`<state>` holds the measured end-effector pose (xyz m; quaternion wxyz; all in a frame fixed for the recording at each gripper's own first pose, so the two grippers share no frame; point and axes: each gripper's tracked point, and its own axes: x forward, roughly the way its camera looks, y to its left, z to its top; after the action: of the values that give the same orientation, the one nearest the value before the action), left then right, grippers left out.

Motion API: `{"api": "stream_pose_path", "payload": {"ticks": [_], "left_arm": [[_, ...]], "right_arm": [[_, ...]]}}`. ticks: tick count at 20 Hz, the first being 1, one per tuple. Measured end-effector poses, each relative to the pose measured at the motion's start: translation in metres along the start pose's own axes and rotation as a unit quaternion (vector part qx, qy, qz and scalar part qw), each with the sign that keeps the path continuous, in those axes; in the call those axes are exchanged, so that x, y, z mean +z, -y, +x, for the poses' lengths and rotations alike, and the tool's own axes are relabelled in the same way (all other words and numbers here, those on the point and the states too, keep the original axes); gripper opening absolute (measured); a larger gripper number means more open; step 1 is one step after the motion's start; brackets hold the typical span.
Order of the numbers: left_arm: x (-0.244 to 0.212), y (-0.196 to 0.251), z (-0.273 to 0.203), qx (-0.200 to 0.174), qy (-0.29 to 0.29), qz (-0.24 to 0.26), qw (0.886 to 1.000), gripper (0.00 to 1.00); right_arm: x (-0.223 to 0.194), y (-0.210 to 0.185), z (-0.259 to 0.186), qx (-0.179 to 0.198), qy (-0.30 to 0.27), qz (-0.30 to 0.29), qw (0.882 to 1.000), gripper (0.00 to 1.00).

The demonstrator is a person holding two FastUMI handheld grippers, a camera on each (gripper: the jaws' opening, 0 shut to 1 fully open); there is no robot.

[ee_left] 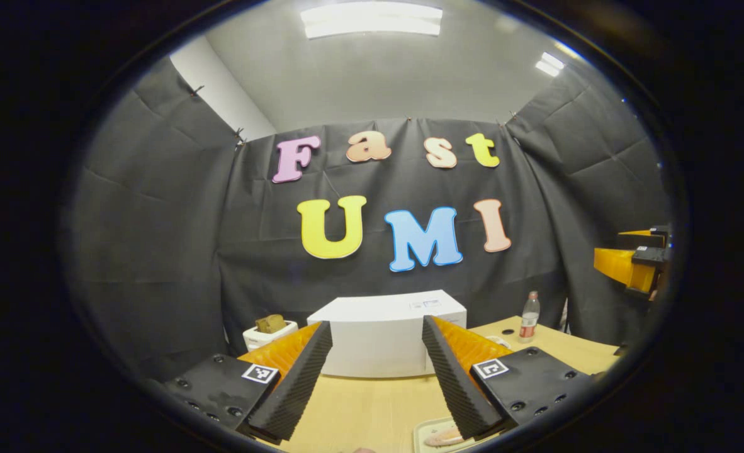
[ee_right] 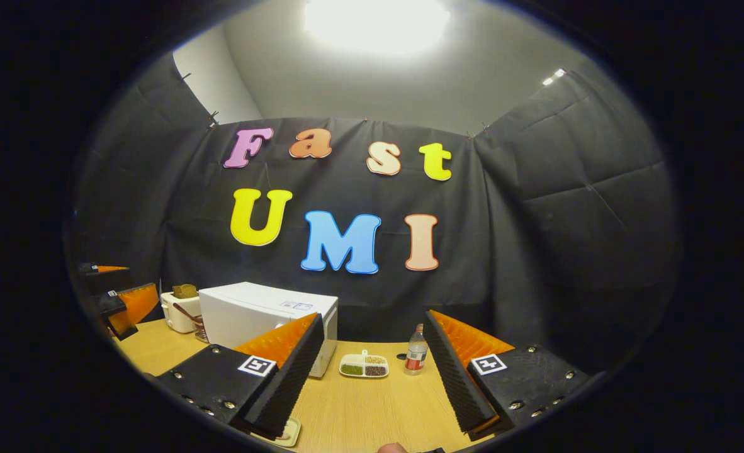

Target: Open the microwave oven with the left hand, put the food in, and close the microwave oven.

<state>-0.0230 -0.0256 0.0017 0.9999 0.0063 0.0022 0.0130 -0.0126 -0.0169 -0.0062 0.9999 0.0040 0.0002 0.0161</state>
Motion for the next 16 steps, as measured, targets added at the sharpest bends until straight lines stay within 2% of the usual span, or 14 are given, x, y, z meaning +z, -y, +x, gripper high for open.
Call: {"api": "stream_pose_path", "payload": {"ticks": [5,10,16], "left_arm": [[0.001,0.015,0.004,0.007,0.001,-0.002,1.000,1.00],[0.009,0.028,0.030,0.014,0.015,-0.014,1.000,1.00],[0.009,0.043,0.078,-0.012,0.026,-0.027,0.999,1.00]], "right_arm": [[0.000,0.009,-0.007,0.016,0.003,0.002,1.000,0.96],[0.006,0.018,-0.011,0.026,0.015,0.000,1.000,0.96],[0.002,0.019,-0.004,0.010,0.008,0.009,1.000,0.97]]}}
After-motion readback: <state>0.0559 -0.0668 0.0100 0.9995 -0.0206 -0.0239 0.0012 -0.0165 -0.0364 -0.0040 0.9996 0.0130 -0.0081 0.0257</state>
